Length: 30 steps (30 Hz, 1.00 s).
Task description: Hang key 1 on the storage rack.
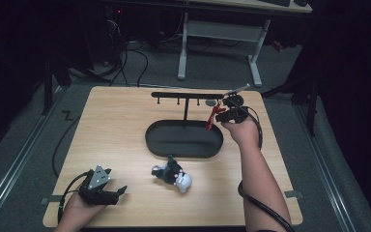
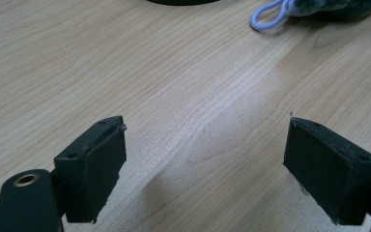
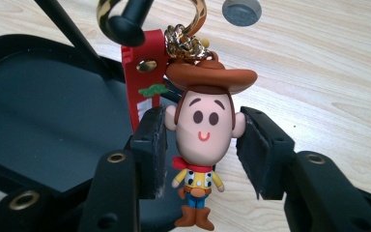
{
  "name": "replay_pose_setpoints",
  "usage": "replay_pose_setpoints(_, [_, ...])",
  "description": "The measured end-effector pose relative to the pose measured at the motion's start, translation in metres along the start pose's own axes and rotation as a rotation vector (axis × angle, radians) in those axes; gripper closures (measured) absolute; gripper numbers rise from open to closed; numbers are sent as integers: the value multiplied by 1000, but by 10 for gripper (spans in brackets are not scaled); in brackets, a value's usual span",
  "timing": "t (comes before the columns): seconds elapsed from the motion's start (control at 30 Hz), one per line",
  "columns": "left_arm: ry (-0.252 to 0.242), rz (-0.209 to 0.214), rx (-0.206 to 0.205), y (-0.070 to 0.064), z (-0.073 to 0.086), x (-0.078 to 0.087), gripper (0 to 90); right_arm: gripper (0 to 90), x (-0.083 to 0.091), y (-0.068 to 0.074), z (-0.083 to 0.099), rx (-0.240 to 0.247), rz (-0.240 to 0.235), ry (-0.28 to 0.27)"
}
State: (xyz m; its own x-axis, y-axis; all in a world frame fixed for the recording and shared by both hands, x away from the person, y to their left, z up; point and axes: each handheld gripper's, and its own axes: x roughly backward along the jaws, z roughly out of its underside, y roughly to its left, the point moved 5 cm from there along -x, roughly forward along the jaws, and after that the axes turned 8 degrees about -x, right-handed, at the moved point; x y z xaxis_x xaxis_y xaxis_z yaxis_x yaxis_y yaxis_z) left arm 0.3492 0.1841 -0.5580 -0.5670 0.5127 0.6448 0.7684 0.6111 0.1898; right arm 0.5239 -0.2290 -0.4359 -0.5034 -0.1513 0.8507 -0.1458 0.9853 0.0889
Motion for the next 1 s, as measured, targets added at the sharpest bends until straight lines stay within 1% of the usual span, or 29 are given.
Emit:
replay_pose_setpoints(0.03, [0, 0, 0, 0, 0, 0, 154, 489, -1, 0, 0, -8, -7, -1])
replay_pose_setpoints(0.07, [0, 0, 0, 0, 0, 0, 154, 489, -1, 0, 0, -8, -7, -1])
replay_pose_setpoints(0.1, [-1, 0, -1, 0, 0, 0, 154, 396, -2, 0, 0, -27, -20, -4])
replay_pose_setpoints(0.13, [0, 0, -3, 0, 0, 0, 154, 359, -3, 0, 0, -37, -28, -4])
replay_pose_setpoints(0.2, [0, 0, -3, 0, 0, 0, 154, 348, -2, 0, 1, -41, -33, -4])
replay_pose_setpoints(0.27, [-2, -1, -3, 0, 0, 0, 153, 323, 0, 0, 5, -39, -40, -10])
replay_pose_setpoints(0.43, [-8, -1, -3, -2, -1, -1, 154, 306, 5, 1, 19, -34, -60, -33])
replay_pose_setpoints(0.47, [-8, -1, -3, -2, -1, -1, 154, 306, 5, 1, 19, -34, -60, -33])
replay_pose_setpoints(0.5, [-6, 1, -4, -2, -2, -1, 154, 300, 6, 1, 23, -32, -62, -39])
replay_pose_setpoints(0.57, [-8, 3, -4, -3, -2, -2, 154, 286, 7, 1, 33, -10, -64, -61])
replay_pose_setpoints(0.63, [-6, 5, -7, -4, -3, -3, 156, 271, 8, 0, 45, -2, -69, -84])
replay_pose_setpoints(0.67, [-9, 5, -8, -4, -3, -3, 157, 272, 8, -1, 56, 14, -72, -104])
replay_pose_setpoints(0.7, [-8, 8, -10, -4, -4, -3, 157, 272, 8, -1, 56, 14, -72, -104])
replay_pose_setpoints(0.73, [-7, 9, -12, -5, -4, -4, 158, 272, 8, -1, 63, 23, -70, -111])
replay_pose_setpoints(0.77, [-10, 10, -12, -5, -5, -4, 164, 270, 8, -3, 77, 39, -68, -140])
replay_pose_setpoints(0.87, [-10, 12, -11, -7, -6, -5, 171, 282, 7, -5, 100, 52, -67, -185])
replay_pose_setpoints(0.97, [-10, 13, -7, -8, -6, -6, 187, 285, 7, -8, 123, 45, -86, -215])
replay_pose_setpoints(1.0, [-10, 13, -7, -8, -6, -6, 194, 285, 7, -8, 123, 45, -86, -215])
